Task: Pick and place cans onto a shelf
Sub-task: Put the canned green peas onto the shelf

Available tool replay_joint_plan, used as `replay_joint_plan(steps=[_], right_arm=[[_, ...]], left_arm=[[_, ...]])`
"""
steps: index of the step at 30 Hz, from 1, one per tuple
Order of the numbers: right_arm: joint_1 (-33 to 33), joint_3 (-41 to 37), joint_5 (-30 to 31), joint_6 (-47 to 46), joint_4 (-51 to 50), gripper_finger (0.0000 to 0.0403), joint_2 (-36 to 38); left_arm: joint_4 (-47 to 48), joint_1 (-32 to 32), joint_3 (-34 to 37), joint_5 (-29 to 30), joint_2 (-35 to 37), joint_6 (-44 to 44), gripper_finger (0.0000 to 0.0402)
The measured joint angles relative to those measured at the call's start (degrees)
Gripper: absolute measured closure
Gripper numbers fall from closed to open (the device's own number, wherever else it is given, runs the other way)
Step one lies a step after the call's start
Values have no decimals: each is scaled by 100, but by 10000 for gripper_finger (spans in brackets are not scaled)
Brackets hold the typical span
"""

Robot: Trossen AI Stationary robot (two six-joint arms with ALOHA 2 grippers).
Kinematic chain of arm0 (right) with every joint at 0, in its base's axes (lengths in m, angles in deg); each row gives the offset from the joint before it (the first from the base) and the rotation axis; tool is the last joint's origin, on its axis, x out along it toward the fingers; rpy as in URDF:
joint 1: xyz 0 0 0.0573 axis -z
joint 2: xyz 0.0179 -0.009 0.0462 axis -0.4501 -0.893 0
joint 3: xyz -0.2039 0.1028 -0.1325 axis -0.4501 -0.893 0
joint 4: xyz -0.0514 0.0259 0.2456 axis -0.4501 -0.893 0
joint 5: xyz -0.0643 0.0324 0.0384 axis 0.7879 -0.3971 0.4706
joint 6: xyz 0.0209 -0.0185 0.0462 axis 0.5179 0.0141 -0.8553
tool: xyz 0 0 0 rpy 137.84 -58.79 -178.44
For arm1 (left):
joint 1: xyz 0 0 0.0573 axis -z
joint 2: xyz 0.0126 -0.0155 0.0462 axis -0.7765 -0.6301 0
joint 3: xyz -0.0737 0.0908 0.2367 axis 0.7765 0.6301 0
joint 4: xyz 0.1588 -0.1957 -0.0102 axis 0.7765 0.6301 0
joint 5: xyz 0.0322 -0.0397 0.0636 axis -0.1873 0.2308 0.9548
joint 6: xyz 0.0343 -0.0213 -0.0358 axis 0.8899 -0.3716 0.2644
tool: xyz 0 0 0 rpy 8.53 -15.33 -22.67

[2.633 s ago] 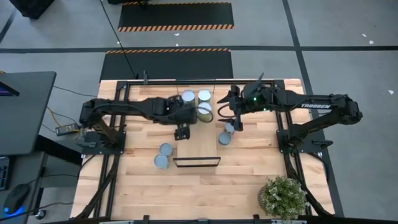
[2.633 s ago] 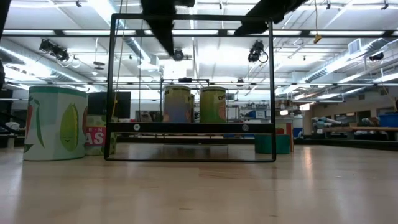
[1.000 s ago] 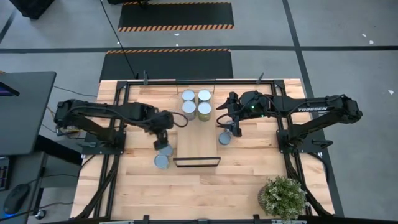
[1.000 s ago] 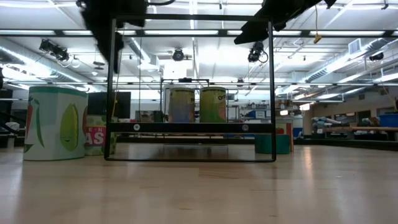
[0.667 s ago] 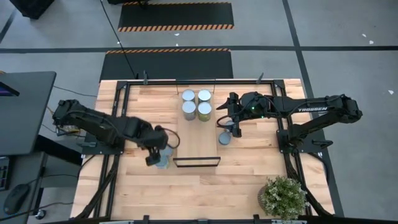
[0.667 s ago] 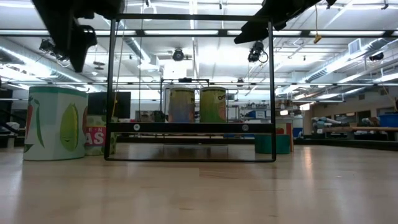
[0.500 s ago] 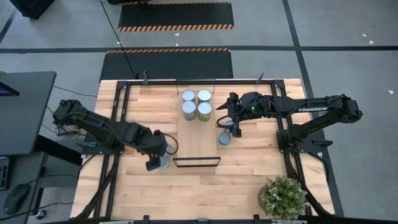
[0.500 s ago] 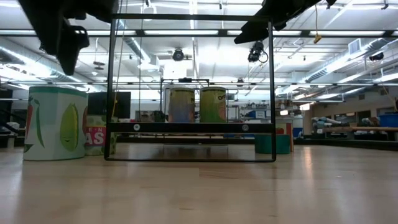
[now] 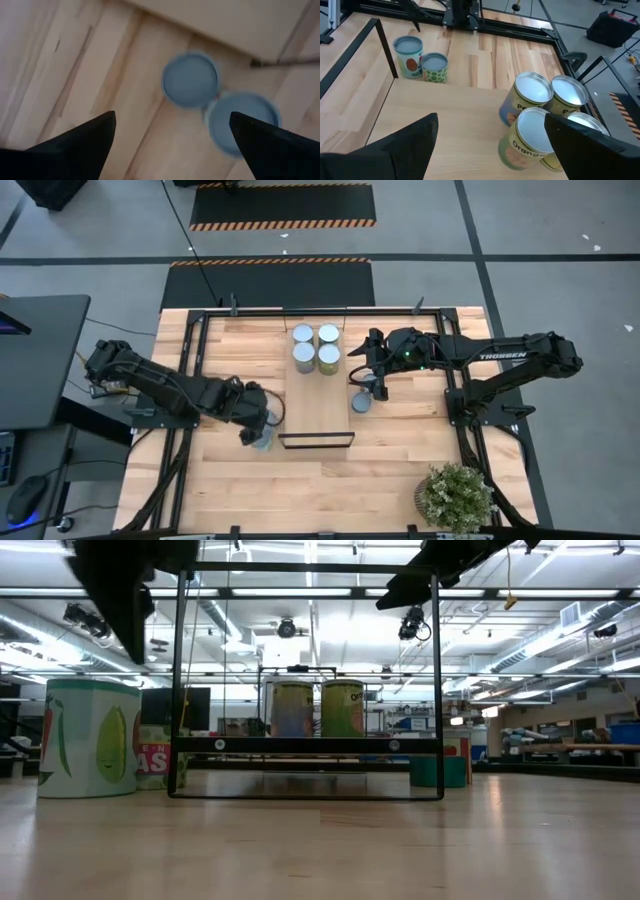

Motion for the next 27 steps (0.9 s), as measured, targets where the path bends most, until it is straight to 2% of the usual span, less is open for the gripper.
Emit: replay_joint_plan(steps=[8,16,27], right_arm=[[0,0,-2,-8,-30,30,0],[0,0,-26,-5,-47,30,0],[0,0,-28,-3,-96,30,0]], left_arm=[[-472,-637,0,-138,0,176,6],[-616,-702,0,-144,0,570,6],[-992,-684,42,-55,-50,593,6]])
